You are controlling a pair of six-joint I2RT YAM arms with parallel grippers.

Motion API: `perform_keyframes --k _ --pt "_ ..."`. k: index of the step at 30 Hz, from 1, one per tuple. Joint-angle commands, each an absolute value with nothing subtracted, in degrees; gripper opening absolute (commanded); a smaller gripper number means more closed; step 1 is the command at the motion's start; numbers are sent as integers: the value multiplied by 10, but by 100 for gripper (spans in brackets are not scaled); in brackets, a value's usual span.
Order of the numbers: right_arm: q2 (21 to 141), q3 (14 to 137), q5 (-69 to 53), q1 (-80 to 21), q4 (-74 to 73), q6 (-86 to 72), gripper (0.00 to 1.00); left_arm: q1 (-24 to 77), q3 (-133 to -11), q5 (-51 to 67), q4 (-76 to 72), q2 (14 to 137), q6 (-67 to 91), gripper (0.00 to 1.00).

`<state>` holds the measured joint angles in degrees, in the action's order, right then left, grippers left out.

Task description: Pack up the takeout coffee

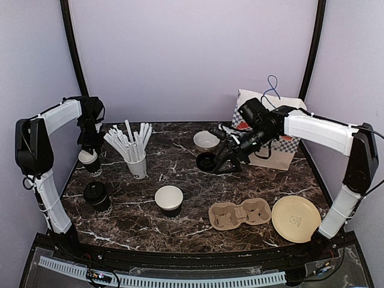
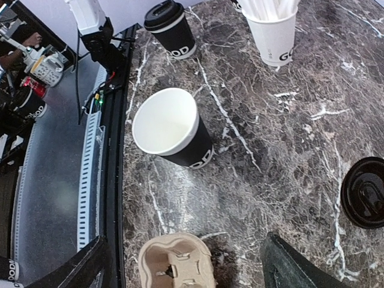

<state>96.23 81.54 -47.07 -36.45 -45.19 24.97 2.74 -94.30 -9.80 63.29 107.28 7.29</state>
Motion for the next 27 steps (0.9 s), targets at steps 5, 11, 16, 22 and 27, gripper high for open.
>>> perform_keyframes --k 5,11,16,22,27 --pt "993 864 -302 -370 -440 233 82 25 -973 -79 646 1006 77 43" --pt "1052 908 -139 -380 -439 251 64 33 -937 -53 593 879 84 44" --pt "1109 965 -77 -407 -457 283 54 54 -909 -40 509 788 47 48" --pt "1204 1064 -52 -424 -489 287 50 57 -754 23 289 648 7 97" --pt "1276 1123 -25 -425 -507 280 49 56 -625 62 167 552 43 99"
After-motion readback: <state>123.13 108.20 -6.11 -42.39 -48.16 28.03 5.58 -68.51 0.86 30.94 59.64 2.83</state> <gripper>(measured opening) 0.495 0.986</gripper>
